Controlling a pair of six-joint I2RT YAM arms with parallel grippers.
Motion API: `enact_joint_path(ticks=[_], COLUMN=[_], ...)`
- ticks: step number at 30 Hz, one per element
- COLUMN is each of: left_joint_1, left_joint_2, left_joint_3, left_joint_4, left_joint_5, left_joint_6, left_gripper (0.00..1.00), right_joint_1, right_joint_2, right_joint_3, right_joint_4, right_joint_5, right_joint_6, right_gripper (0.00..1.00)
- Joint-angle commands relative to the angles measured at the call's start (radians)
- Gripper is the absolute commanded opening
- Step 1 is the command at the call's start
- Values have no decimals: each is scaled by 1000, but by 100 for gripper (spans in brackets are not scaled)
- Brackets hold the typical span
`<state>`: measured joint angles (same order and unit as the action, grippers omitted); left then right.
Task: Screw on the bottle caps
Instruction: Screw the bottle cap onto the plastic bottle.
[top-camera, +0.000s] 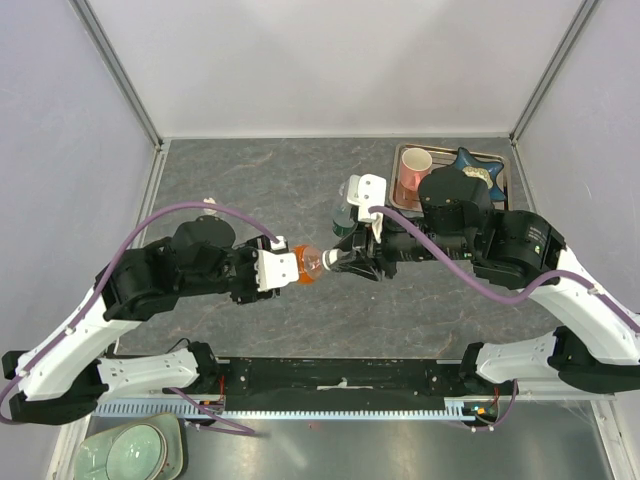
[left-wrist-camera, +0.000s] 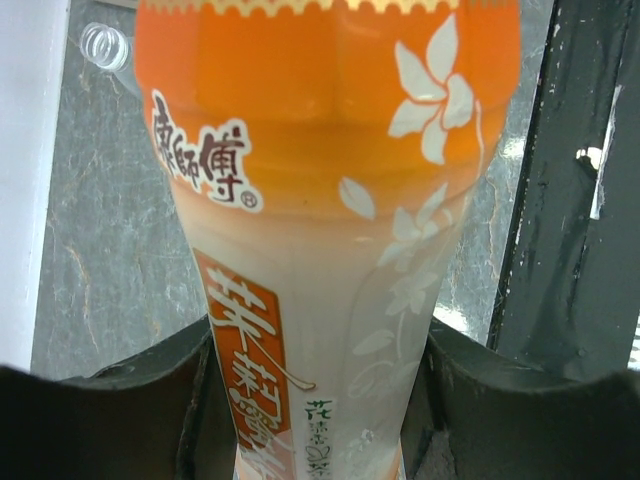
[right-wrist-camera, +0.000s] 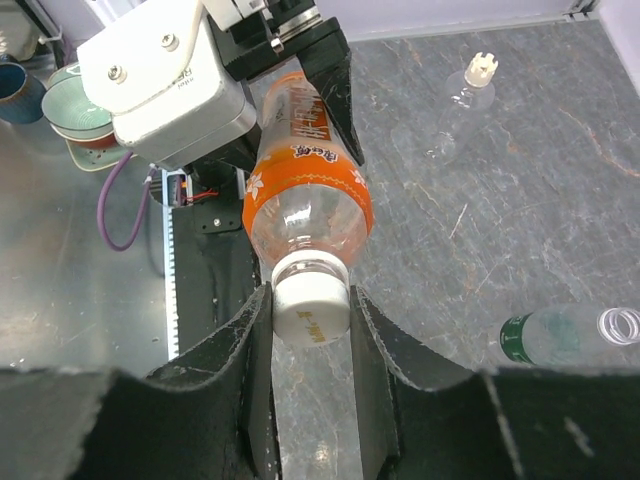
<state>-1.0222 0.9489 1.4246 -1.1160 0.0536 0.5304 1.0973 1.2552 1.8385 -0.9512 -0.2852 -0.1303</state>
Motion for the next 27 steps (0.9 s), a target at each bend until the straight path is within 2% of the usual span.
enact_joint_path(ticks=[1, 7, 13, 27], left_joint_1=[23, 37, 50, 71], left_joint_2=[30, 34, 28, 7], left_joint_3=[77, 92, 99, 85], left_joint_4=[162, 196, 217, 286], left_joint_5=[-40, -51, -90, -202], left_joint_6=[-95, -125, -136, -150], left_gripper=[54, 53, 53, 52], right_joint_1=[35, 36, 36, 36], right_joint_2=[19, 35, 62, 141], right_joint_3=[-47, -27, -16, -16], right_joint_4=[72, 75, 106, 77], right_joint_5=[-60, -43, -85, 99], right_joint_6=[67, 127, 265, 492], right_gripper=[32, 31, 29, 7])
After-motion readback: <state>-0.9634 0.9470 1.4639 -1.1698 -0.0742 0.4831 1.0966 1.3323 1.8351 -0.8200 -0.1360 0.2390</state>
